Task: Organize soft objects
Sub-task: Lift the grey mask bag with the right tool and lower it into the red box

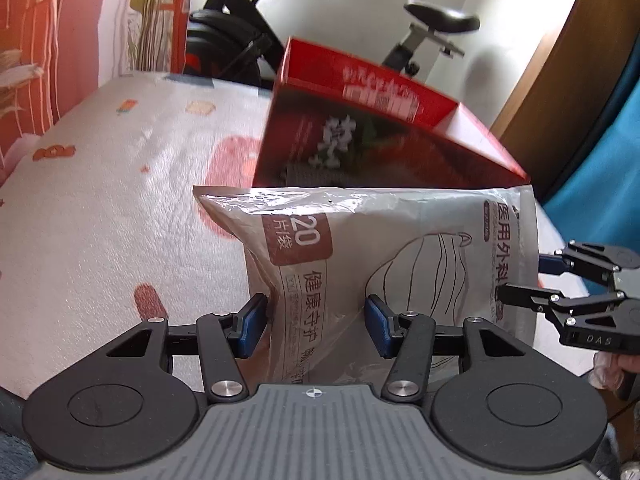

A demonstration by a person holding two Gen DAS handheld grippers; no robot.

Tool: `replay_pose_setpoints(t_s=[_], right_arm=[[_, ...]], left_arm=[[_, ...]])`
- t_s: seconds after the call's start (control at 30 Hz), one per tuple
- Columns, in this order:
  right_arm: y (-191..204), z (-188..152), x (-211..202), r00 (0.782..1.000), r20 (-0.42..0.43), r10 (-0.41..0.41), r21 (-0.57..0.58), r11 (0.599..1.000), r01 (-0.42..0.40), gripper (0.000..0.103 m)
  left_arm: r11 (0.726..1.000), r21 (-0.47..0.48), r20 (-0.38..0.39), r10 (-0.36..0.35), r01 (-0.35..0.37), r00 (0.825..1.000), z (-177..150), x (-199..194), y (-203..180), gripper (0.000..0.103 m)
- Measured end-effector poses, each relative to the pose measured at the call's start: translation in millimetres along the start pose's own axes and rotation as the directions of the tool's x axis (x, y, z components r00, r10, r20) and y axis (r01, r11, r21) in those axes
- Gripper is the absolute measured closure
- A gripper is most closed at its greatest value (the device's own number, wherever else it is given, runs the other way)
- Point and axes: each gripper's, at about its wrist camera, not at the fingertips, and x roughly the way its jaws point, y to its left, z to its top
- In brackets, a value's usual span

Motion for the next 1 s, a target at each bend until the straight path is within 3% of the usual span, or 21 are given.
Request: replay_pose_setpoints(t_s=[0.17, 0.33, 0.5, 0.7, 0.83, 0.93, 1.0], right_arm=[[11.4, 14.0, -24.9, 0.993, 0.096, -0.061, -0.071, 0.995, 0.068, 0.063], [11.5, 37.0, -43.1, 0.973, 0.199, -0.119, -0.081, 0.987, 0.137, 0.063], [0.1, 70.9, -57.4, 0.949, 0.260, -0.177, -0.106, 0.972, 0.210, 0.065], [-30.6, 105.0, -55.5, 0.909, 0.314, -0.272, -0.090, 0.945, 0.314, 0.066], [-52.7, 118.0, -35.5, 0.874, 0.335, -0.354, -0.076, 0.914, 0.399, 0.067], [-65.8, 118.6, -14.9, 0.850, 0.340, -0.403, -0.056, 0.893, 0.447, 0.068], [-74.3, 115.7, -0.3, 0.851, 0.318, -0.417, -0.041, 0.891, 0.452, 0.068]], left_arm=[[0.998, 0.059, 0.131, 0.002, -0.010, 0.991, 19.8, -27.1, -14.2, 0.047], [0.997, 0.072, 0.216, -0.016, 0.000, 0.976, 51.0, -38.5, -24.3, 0.047], [0.995, 0.103, 0.329, -0.052, 0.019, 0.943, 97.2, -39.1, -41.3, 0.048], [0.985, 0.171, 0.371, -0.087, 0.024, 0.924, 139.9, -17.1, -65.3, 0.048], [0.985, 0.170, 0.360, -0.096, 0.035, 0.928, 160.2, 14.5, -69.2, 0.052], [0.986, 0.167, 0.319, -0.081, 0.028, 0.944, 168.1, 40.8, -68.1, 0.057], [0.984, 0.177, 0.280, -0.066, 0.016, 0.958, 167.4, 55.2, -65.2, 0.060]])
